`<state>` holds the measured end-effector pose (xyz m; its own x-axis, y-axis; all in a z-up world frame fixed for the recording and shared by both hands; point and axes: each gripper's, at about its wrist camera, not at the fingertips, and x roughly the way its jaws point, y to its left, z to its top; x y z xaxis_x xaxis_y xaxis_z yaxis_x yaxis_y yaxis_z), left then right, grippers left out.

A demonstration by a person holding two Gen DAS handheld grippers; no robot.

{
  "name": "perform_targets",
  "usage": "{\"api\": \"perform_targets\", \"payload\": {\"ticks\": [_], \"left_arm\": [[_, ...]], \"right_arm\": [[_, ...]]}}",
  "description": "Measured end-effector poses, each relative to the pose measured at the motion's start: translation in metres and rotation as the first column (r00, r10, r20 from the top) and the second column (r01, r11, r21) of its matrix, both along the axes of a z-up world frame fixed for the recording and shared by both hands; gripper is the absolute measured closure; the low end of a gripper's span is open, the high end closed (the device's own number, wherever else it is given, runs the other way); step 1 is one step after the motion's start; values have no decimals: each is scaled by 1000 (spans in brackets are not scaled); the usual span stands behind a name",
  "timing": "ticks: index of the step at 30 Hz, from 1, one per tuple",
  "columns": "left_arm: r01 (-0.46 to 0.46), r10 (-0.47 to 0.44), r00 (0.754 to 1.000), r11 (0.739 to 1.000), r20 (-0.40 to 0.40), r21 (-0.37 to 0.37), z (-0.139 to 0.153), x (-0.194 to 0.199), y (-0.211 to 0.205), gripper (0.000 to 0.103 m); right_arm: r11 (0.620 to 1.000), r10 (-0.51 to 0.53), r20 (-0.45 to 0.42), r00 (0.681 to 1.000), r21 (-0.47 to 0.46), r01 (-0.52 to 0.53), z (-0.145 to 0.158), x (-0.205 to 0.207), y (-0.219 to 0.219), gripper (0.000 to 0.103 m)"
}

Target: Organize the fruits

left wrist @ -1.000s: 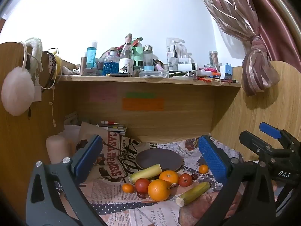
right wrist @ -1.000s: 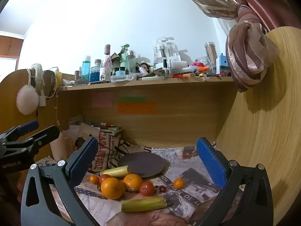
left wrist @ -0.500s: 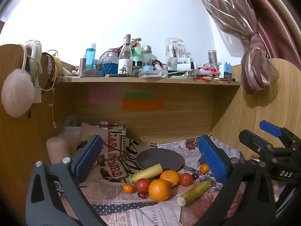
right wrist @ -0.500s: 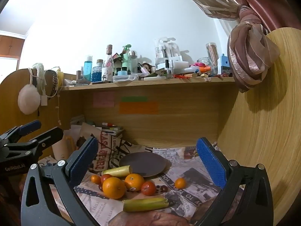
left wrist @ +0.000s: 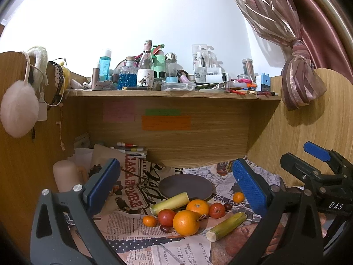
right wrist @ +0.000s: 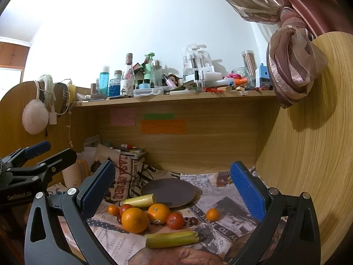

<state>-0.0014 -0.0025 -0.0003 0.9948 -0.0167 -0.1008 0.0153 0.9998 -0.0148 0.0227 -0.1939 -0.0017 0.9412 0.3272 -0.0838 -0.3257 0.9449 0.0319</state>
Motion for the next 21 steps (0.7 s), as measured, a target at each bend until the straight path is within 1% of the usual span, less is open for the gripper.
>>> {"api": "perform_targets", "payload": {"ticks": [21], "left_arm": [[-3, 3, 1000, 1000, 3, 2, 0, 0, -1, 0]], "right_arm": [[1000, 4, -4, 1000, 0, -4, -1, 0, 2, 0]]}}
